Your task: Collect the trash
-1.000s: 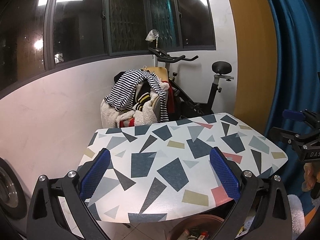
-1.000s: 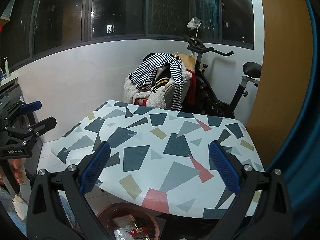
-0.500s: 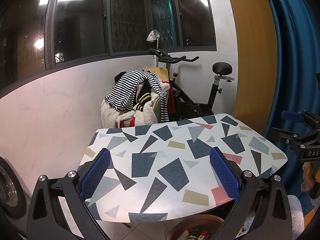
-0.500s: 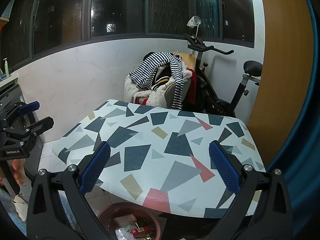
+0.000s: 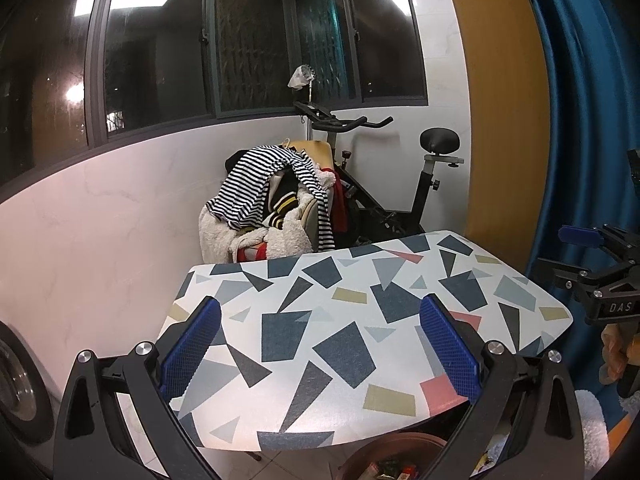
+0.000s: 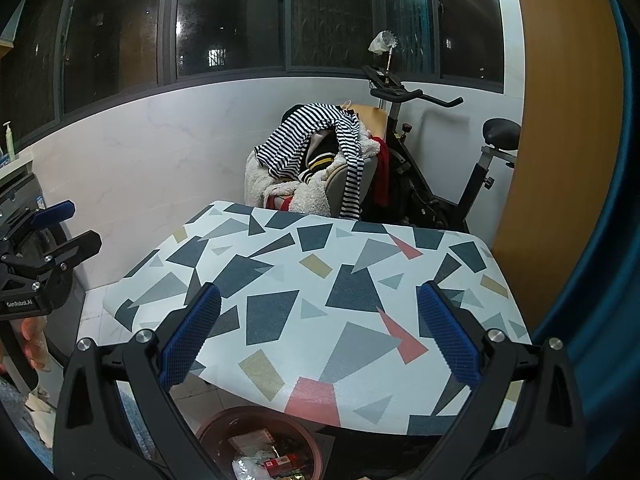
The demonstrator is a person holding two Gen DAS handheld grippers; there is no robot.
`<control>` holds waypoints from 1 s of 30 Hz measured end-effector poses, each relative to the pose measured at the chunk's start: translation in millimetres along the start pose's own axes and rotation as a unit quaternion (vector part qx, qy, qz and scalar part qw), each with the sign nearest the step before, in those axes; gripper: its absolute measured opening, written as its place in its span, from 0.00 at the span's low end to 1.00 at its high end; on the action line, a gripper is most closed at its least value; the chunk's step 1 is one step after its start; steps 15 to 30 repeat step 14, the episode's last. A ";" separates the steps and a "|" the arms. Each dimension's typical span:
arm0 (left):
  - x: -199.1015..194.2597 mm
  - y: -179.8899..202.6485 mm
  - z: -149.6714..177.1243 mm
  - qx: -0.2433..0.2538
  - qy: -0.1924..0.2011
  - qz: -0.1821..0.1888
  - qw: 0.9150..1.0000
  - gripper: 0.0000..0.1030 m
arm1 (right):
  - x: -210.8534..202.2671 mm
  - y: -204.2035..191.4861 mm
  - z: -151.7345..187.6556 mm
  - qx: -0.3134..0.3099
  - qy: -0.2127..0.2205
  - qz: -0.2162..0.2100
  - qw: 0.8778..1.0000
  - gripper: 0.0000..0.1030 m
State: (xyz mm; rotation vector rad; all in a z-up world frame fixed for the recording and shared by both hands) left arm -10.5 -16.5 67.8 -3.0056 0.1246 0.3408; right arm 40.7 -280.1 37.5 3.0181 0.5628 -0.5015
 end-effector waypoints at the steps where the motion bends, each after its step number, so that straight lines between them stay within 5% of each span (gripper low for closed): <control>1: 0.4 0.5 0.7 0.000 0.000 0.001 1.000 0.94 | 0.1 0.3 0.4 0.000 0.000 0.000 1.000 0.94; 30: 5.7 3.9 5.0 -0.005 -0.008 -0.001 1.000 0.94 | -0.8 3.0 5.0 0.004 -0.004 0.001 1.000 0.94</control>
Point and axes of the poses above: each gripper's, at about its wrist camera, not at the fingertips, and x roughly the way its jaws point, y to its right, z to its underside, the point moved 1 cm from there along x, roughly the way its jaws point, and after that the axes turned 10 degrees about y, right-handed, at the moved point
